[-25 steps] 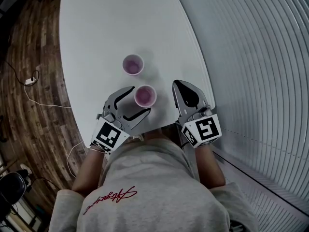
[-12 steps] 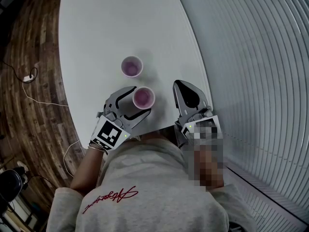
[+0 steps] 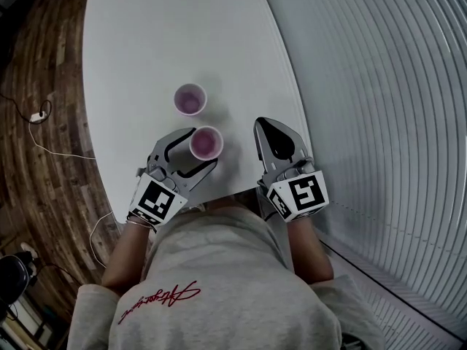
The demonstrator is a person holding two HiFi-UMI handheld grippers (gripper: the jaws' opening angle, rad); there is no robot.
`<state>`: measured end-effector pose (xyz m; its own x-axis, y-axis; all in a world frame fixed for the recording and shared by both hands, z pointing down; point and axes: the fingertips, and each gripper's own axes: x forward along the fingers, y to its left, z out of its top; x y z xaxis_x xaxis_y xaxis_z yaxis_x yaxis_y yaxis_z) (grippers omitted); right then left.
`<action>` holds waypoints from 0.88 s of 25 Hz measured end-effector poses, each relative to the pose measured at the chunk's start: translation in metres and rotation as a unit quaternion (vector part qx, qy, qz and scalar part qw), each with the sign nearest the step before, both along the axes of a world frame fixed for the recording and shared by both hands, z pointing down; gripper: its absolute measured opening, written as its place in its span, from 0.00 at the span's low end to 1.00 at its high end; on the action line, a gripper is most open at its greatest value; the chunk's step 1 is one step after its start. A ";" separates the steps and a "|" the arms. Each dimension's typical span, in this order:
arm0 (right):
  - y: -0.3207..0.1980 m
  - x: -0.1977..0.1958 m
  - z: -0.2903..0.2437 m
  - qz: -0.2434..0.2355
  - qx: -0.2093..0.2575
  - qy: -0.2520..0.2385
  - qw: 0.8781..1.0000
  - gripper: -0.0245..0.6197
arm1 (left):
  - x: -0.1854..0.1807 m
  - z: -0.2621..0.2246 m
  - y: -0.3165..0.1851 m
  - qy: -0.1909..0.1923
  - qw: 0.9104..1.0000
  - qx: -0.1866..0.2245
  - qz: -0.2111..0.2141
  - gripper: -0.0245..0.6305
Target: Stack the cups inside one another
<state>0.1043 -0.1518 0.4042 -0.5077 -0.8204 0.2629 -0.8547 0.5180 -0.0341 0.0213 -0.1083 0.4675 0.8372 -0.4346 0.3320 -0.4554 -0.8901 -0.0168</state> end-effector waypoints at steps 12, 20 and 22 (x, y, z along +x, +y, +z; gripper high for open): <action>-0.016 -0.029 -0.048 -0.025 0.013 0.007 1.000 0.03 | -0.046 -0.088 -0.027 0.081 0.994 0.026 -0.075 0.52; -0.010 -0.025 -0.017 -0.040 0.018 -0.010 0.999 0.03 | -0.050 -0.088 -0.033 0.103 0.987 0.033 -0.115 0.52; -0.011 -0.030 -0.012 -0.045 0.021 -0.011 0.999 0.03 | -0.053 -0.088 -0.037 0.104 0.986 0.038 -0.122 0.52</action>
